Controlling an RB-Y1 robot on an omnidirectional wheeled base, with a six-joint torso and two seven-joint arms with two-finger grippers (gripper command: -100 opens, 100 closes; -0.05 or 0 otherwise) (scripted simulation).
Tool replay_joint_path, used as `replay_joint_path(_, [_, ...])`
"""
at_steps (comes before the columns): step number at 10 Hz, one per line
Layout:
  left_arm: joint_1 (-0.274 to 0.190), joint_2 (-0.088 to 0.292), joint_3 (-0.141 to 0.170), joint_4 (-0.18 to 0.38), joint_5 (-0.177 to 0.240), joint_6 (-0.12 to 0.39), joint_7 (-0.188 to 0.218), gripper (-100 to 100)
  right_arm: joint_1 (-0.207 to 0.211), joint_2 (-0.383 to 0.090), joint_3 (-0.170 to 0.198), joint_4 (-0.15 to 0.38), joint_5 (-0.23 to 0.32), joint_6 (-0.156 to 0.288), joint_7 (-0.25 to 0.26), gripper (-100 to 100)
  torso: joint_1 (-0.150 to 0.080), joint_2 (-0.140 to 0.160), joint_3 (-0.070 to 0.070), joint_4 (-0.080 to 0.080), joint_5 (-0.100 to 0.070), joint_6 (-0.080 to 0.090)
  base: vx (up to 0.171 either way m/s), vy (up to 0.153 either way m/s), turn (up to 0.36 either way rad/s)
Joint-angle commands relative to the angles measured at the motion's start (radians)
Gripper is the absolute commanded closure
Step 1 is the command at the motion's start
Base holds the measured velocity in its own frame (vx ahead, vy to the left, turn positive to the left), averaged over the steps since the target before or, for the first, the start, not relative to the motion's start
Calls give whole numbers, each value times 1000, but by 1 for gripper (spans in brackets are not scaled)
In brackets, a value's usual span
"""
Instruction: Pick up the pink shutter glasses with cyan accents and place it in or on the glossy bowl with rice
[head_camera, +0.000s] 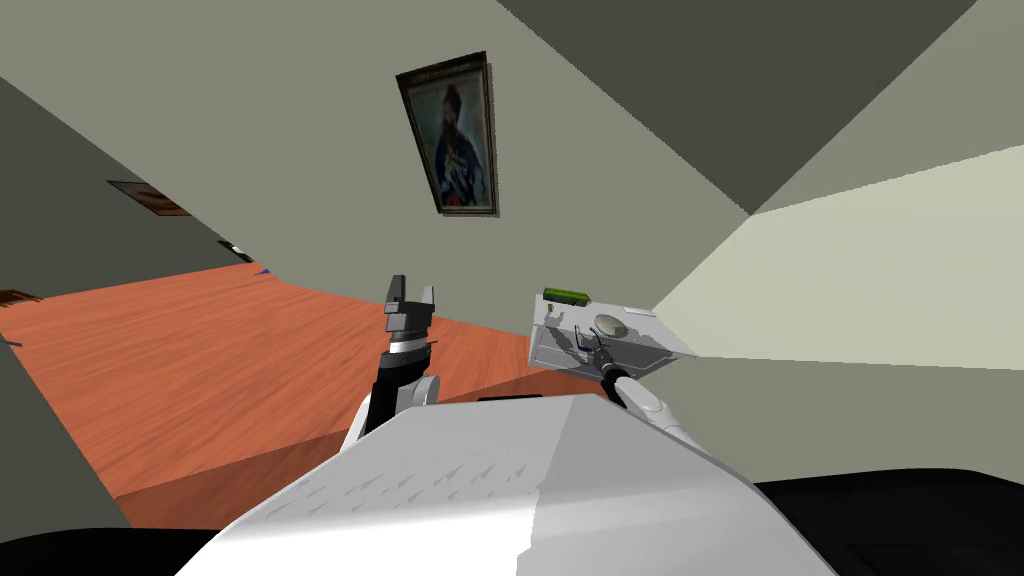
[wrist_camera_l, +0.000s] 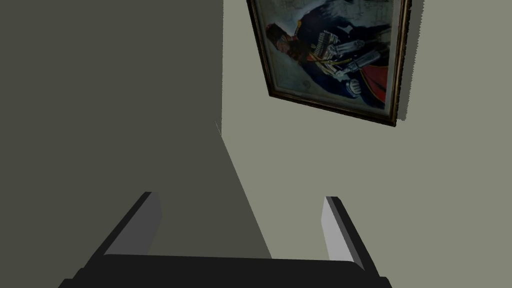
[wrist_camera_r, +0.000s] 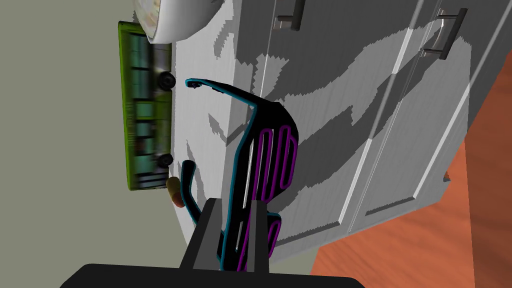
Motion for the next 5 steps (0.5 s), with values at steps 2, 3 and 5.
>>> replay_joint_path(2, [0,0,0,0,0,0,0,0,15,-54,-13,-26,-3,-33,0,100,-2,-1,0,0,0,0,-93,-192,-14])
replay_joint_path(3, [0,0,0,0,0,0,0,0,17,-71,-20,-36,-5,-47,-2,100,-2,-2,-1,0,0,0,-78,-147,3])
replay_joint_path(5, [0,0,0,0,0,0,0,0,15,-111,-42,-65,-11,-84,-7,100,1,-5,-2,0,0,-1,-36,-129,17])
